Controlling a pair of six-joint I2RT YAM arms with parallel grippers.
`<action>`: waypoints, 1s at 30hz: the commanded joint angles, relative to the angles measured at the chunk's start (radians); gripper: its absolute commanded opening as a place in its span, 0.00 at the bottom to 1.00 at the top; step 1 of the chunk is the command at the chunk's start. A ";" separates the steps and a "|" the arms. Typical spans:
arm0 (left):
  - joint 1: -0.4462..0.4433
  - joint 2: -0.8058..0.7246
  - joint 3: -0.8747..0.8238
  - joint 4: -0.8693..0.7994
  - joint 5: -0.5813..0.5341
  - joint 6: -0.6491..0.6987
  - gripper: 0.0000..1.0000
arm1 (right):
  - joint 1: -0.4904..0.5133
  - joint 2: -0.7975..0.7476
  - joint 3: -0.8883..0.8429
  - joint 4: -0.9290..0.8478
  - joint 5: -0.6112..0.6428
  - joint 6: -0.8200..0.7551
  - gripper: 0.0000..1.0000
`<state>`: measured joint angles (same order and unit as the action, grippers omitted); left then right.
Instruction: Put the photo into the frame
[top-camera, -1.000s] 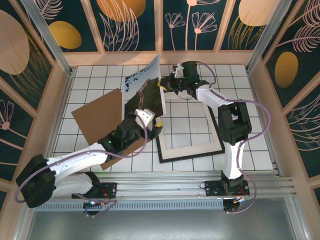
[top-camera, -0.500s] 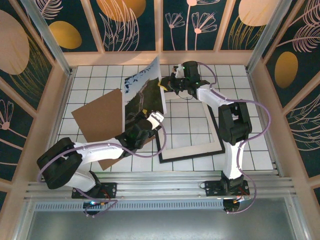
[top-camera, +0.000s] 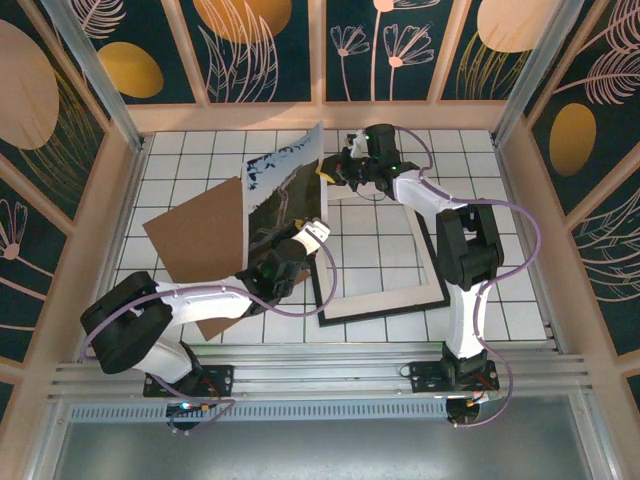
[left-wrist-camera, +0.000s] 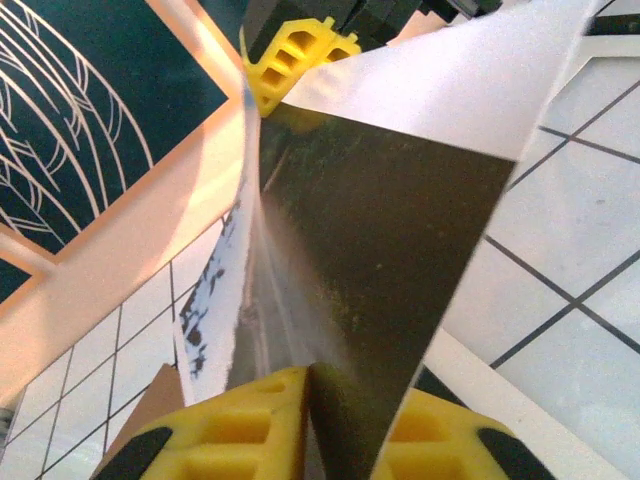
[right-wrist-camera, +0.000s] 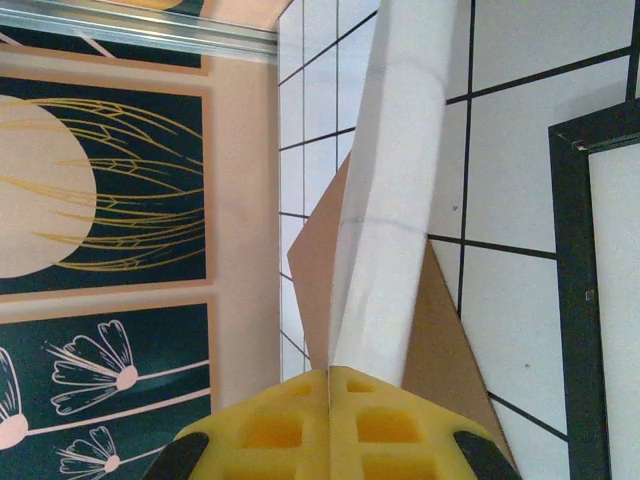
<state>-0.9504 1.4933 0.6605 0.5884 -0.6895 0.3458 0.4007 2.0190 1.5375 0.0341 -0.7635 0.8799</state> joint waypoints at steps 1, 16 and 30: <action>-0.002 -0.031 0.008 0.040 -0.056 -0.028 0.11 | 0.004 -0.004 0.008 0.020 -0.013 0.007 0.07; 0.110 -0.275 0.068 -0.146 -0.076 -0.369 0.00 | -0.109 -0.273 0.042 0.048 0.062 -0.097 0.74; 0.329 -0.655 0.014 0.006 0.281 -1.035 0.00 | -0.055 -0.473 -0.348 0.177 0.179 -0.104 0.84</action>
<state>-0.6453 0.8822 0.7223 0.4889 -0.4671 -0.4797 0.3256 1.5230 1.2480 0.1860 -0.5903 0.7639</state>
